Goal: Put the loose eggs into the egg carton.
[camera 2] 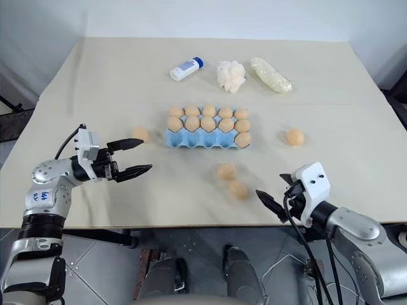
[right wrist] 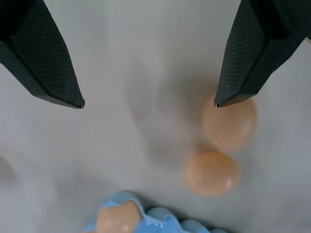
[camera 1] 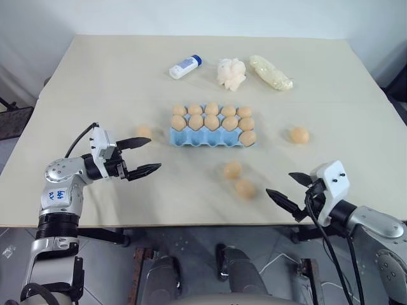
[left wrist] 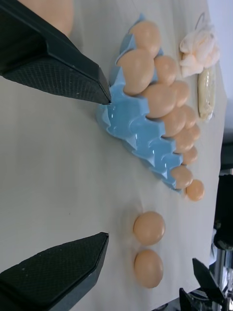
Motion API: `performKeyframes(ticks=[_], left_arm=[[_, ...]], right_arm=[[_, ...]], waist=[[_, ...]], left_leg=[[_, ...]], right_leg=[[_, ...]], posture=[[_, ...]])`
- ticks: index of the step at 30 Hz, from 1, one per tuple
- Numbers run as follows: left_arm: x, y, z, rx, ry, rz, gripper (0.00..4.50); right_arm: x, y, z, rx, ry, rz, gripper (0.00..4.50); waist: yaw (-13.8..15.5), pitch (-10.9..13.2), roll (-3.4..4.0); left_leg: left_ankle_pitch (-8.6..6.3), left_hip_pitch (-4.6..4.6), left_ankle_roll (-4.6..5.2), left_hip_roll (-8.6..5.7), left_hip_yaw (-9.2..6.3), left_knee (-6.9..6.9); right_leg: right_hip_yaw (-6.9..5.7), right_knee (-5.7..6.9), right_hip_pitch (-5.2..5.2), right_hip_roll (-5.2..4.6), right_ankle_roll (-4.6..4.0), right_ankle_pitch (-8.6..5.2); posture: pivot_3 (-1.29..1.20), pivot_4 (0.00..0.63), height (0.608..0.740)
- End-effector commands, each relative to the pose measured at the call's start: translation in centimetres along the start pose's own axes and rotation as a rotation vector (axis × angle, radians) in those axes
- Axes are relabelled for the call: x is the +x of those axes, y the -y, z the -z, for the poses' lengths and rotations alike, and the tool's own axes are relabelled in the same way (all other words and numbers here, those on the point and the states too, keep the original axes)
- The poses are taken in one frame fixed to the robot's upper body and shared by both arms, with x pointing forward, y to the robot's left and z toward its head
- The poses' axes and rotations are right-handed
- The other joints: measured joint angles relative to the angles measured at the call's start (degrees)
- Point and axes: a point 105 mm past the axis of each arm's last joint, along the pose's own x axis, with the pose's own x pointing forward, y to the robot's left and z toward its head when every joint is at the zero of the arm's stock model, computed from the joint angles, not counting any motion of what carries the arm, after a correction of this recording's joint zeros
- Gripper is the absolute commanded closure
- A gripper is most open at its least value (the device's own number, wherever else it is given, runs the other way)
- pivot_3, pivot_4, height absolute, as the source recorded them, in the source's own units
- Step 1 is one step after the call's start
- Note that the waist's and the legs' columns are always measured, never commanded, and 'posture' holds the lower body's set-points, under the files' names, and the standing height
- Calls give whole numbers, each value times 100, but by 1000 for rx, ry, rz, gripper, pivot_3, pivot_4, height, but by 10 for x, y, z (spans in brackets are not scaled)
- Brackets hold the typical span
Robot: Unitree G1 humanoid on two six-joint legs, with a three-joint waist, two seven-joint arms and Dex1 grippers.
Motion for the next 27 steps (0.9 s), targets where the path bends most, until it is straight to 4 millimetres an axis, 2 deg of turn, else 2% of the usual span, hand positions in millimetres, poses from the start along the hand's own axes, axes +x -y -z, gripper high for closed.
performKeyframes(ticks=[1, 6, 11, 20, 23, 27], left_arm=[[-3, 3, -7, 29, 20, 6, 13], [-8, 11, -8, 26, 43, -6, 13], [-12, 18, -8, 21, 51, -22, 13], [-17, 23, -7, 13, 49, -57, 13], [-17, 23, -7, 12, 51, -62, 0], [-16, 22, -7, 11, 53, -64, 0]], right_arm=[[17, -16, -7, -19, -37, -71, 0], [36, -25, -16, -54, -78, -166, 0], [51, -28, -14, -66, -147, -195, 0], [55, -38, -8, -70, -231, -244, 0], [55, -37, -9, -77, -225, -237, 633], [54, -36, -12, -84, -217, -229, 2014]], waist=[[-28, -1, -2], [-30, -1, -2], [0, -3, -4], [4, -3, -5], [-6, -3, -4], [-3, -3, -4]], left_leg=[[0, -2, 2, 0, -1, -2], [0, -1, 5, 3, -4, -5], [-1, -6, 4, 4, -1, -7], [-6, -10, 5, 3, -2, -7], [-6, -9, 5, 4, -2, -8], [-6, -10, 4, 4, -2, -11]], right_leg=[[-2, -4, 0, 1, 0, 0], [5, -5, -3, 2, 0, 0], [-2, -7, -6, 2, 0, 0], [-5, -13, -7, -1, 0, 0], [-5, -13, -7, 0, -1, 0], [-6, -15, -8, 0, -1, 0]], posture=[[0, 150, 740], [0, 150, 740], [0, 150, 740], [0, 150, 740], [0, 150, 740], [0, 150, 740]])
